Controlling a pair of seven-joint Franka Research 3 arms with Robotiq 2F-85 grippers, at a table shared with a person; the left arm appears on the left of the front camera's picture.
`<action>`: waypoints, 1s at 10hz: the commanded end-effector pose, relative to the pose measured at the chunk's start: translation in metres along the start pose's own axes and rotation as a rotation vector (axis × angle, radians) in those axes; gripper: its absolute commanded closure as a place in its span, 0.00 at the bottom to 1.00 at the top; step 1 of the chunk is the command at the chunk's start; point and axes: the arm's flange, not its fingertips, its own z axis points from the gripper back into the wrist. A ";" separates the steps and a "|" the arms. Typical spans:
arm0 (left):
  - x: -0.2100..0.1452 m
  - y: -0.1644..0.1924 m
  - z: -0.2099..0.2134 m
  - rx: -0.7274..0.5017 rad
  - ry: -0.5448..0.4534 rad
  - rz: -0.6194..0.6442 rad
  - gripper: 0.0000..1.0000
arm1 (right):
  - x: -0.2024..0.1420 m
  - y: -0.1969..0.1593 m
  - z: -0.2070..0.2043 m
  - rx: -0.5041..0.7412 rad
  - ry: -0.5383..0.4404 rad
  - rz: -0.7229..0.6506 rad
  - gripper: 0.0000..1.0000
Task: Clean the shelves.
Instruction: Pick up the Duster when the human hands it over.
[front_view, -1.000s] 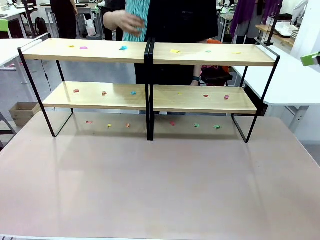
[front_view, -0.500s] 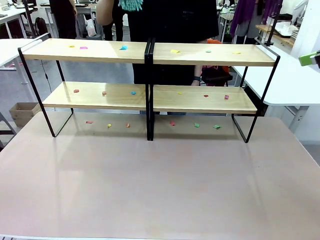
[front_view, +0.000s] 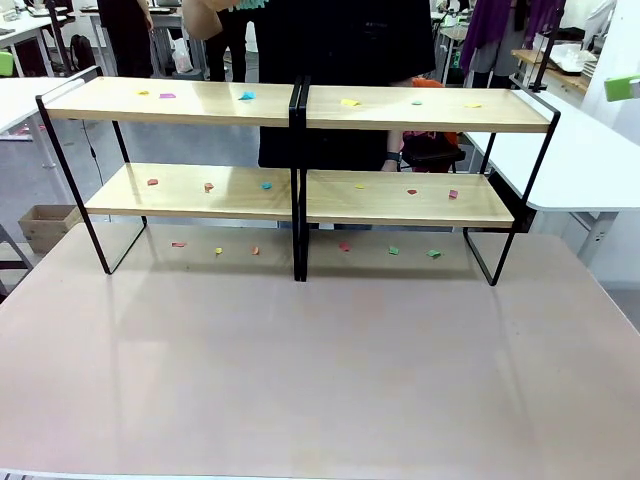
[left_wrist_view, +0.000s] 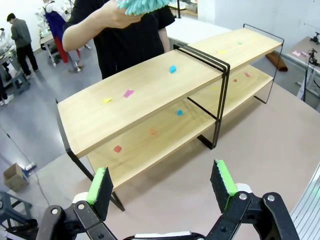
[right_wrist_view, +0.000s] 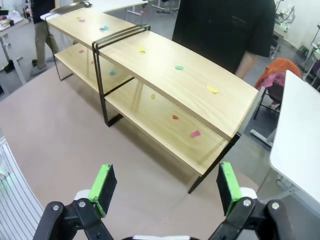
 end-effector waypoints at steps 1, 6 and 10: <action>-0.024 -0.013 -0.002 0.003 0.001 -0.016 0.00 | -0.001 -0.004 0.000 0.052 -0.016 0.001 0.00; 0.000 0.000 0.000 -0.001 0.000 -0.001 0.00 | 0.000 0.002 0.000 0.034 -0.010 -0.017 0.00; 0.000 0.000 0.000 -0.001 0.000 -0.001 0.00 | 0.000 0.002 0.000 0.034 -0.010 -0.017 0.00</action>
